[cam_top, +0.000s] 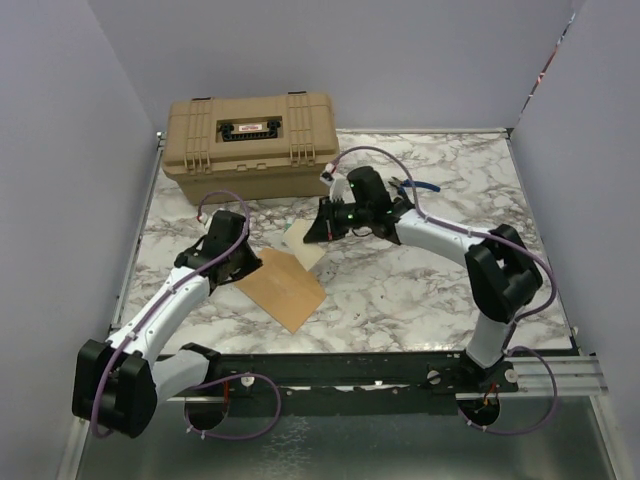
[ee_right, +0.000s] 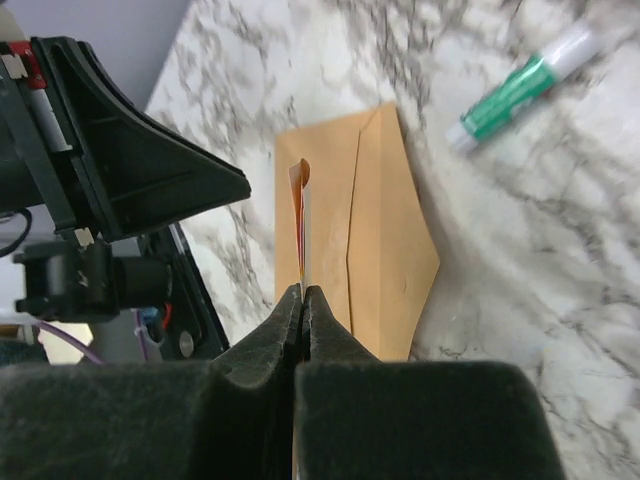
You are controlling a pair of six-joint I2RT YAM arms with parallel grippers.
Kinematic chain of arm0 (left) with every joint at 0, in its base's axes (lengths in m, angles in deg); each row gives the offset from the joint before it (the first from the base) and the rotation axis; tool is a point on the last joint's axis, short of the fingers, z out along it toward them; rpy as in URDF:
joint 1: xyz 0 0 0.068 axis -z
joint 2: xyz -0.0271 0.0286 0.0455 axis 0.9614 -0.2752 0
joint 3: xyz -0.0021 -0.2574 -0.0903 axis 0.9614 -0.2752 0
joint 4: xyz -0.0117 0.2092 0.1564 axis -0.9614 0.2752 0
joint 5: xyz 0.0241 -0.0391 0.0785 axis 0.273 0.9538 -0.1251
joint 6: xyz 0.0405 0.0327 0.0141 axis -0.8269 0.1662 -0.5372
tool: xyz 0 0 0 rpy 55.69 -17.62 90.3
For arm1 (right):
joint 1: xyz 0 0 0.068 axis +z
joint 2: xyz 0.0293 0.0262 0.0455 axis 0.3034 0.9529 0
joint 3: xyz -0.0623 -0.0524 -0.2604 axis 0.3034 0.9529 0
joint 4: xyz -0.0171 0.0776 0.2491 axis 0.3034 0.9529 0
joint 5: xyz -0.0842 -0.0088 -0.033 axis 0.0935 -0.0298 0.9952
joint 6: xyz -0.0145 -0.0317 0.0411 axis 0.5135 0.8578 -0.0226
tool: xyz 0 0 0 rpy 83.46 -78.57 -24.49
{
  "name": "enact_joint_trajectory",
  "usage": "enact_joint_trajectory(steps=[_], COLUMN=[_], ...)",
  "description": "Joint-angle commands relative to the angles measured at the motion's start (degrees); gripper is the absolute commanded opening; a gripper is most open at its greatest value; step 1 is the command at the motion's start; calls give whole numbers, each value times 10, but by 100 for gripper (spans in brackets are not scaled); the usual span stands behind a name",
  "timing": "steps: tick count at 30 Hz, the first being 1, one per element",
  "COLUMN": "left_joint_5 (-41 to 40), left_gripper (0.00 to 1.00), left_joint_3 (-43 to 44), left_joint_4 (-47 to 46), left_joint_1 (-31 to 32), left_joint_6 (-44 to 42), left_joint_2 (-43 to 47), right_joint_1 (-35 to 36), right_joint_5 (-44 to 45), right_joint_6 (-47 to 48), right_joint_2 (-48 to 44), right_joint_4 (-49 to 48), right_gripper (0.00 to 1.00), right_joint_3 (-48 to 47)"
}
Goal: Place the letter into the envelope and seal it
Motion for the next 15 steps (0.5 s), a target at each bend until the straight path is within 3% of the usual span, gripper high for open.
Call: enact_joint_trajectory(steps=[1,5,10,15], left_joint_5=[-34,-17,6,4], left_gripper=[18,12,12,11], left_joint_3=[-38,-65,-96,-121], left_joint_4=[121,99,12,-16], left_joint_1=[-2,-1,-2,-1], left_joint_6=[63,62,82,84], left_joint_2=[-14,-49,-49,-69], right_joint_1=[32,49,62,63], right_joint_5=[48,75,90,108], right_joint_6=[23,25,33,44], right_joint_2=[45,80,109,131], right_joint_4=[28,37,34,34], right_gripper=[0,0,0,0], right_joint_3=[-3,-11,-12,-23])
